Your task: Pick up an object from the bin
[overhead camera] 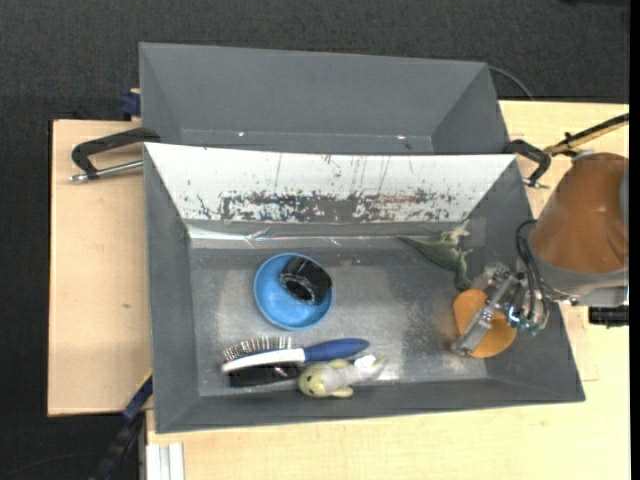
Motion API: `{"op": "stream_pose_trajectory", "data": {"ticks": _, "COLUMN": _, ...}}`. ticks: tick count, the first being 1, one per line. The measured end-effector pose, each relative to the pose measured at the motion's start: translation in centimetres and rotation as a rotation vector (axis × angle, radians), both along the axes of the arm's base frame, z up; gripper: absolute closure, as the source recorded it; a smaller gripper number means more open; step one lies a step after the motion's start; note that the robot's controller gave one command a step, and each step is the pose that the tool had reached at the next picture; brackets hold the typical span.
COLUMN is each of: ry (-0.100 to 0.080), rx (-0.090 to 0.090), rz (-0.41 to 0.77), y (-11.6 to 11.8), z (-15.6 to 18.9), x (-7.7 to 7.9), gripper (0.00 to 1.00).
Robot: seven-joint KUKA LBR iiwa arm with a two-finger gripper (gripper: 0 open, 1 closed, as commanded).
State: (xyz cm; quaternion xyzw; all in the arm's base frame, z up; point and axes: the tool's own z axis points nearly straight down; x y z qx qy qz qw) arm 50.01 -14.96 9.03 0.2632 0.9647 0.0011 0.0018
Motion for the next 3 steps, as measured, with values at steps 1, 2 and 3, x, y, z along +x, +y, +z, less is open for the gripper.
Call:
{"op": "stream_pose_trajectory", "data": {"ticks": 1, "ry": 0.001, "rx": 0.001, "rz": 0.002, "y": 0.1, "z": 0.0, "x": 0.0, "gripper": 1.0}}
{"op": "stream_pose_trajectory", "data": {"ticks": 2, "ry": 0.087, "rx": 0.01, "rz": 0.172, "y": 1.5, "z": -1.4, "x": 7.7, "gripper": 1.0}}
{"op": "stream_pose_trajectory", "data": {"ticks": 3, "ry": -0.01, "rx": -0.006, "rz": 0.179, "y": 1.7, "z": 13.6, "x": 7.3, "gripper": 1.0}}
